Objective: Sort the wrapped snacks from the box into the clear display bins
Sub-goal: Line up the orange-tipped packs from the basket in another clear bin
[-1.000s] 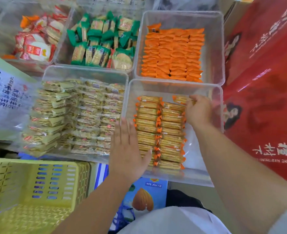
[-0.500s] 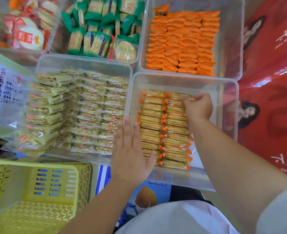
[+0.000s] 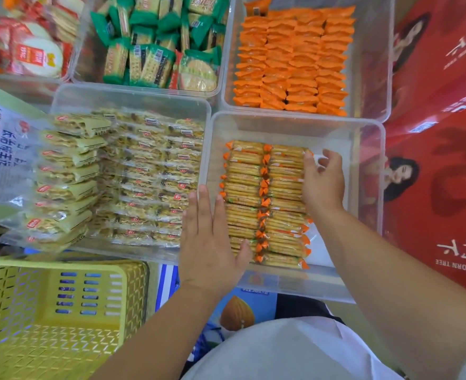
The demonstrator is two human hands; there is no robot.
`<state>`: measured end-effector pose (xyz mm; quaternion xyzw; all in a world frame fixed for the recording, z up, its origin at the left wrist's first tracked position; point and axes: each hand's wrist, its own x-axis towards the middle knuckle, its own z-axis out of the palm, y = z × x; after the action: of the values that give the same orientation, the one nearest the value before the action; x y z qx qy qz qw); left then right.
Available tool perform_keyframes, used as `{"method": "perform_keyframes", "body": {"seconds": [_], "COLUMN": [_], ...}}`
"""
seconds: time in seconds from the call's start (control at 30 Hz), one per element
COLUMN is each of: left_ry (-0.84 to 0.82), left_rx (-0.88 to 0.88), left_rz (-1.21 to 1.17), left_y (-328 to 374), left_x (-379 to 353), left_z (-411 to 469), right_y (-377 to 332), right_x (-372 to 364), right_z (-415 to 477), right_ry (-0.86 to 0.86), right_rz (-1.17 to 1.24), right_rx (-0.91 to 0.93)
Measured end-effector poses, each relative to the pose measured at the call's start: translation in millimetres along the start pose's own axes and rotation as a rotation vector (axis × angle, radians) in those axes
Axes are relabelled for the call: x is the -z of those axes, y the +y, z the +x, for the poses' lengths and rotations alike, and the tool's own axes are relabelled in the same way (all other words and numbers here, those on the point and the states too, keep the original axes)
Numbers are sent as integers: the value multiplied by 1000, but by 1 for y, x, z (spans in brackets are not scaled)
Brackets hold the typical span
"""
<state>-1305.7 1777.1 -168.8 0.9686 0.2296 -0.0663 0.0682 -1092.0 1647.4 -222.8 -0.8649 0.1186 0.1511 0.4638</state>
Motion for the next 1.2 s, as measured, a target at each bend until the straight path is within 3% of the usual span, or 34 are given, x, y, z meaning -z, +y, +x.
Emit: {"method": "perform_keyframes", "body": {"seconds": [0.17,0.3,0.53,0.6,0.73,0.87,0.97,1.2], "left_ry": [-2,-16,-54,-52,-54,-47,-41,-55], "left_rx": [7,1,12,14,13,10,9,12], "left_rz": [18,18,20,10,4,-31,-30,-11], "left_y": [-1,-1,0,1,0,0,1,0], "left_x": [-3,-3,0,0,1,2,1,1], "left_z": [0,0,1,1,1,1,1,0], "right_y": [31,25,21,26,31,37,39,28], "right_x": [11,-1,10,17,15,-3,-10,-12], "right_z": [-35,-55,-49,-43,-45,-47,-45,-46], "right_ry": [-192,-366,-457,-387,-264,-253,-281,-327], "right_rz": [164,133,83,-90,-762,-1114,-1250,-1297], "right_rx": [-197,-103,-13,130,493,703,724,718]}}
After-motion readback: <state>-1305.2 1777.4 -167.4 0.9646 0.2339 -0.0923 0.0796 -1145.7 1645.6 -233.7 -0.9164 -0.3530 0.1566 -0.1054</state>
